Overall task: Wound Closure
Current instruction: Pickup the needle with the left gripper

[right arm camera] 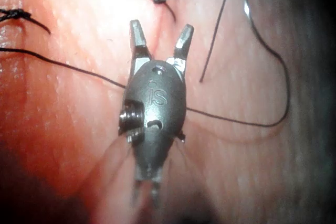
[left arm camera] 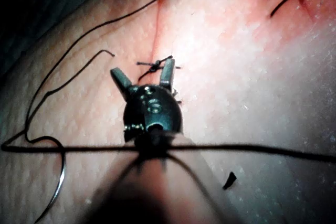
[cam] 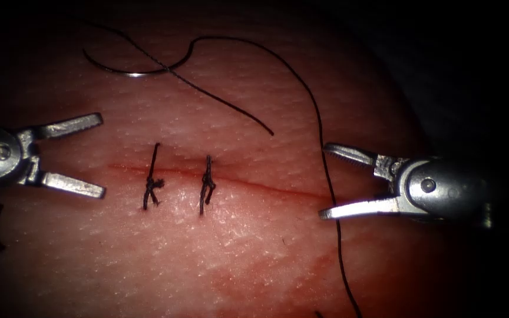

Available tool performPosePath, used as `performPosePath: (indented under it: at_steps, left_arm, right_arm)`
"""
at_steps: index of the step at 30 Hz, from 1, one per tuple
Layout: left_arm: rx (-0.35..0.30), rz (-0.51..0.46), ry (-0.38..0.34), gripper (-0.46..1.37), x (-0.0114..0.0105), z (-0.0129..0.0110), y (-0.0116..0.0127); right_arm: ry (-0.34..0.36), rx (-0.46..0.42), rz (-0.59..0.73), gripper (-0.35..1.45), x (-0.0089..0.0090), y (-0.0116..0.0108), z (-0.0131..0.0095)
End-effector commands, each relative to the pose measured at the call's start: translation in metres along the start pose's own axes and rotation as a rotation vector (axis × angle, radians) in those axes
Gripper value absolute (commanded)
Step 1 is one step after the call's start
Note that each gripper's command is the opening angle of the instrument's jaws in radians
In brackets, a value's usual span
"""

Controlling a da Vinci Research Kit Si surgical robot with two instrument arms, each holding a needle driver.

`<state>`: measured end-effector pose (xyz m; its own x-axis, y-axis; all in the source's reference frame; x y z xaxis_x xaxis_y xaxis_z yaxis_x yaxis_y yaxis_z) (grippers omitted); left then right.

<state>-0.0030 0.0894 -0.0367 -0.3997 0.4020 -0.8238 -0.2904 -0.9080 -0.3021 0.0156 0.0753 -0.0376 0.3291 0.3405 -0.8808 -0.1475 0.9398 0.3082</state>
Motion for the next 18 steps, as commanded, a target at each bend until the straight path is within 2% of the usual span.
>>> performPosePath:
  at_steps: [1,10,18]
  left_arm:
    - [0.013,-0.002,-0.006,0.66,0.0000,0.0001,-0.0002]
    - [0.063,-0.018,-0.056,0.73,-0.0001,0.0009,-0.0031]
    - [0.155,0.013,-0.132,0.68,-0.0005,0.0017,-0.0055]
  right_arm:
    - [0.000,0.005,0.000,1.24,0.0000,0.0000,0.0000]
    - [-0.001,0.003,0.001,1.25,0.0002,-0.0003,0.0002]
    - [-0.001,0.002,0.001,1.26,0.0003,-0.0005,0.0003]
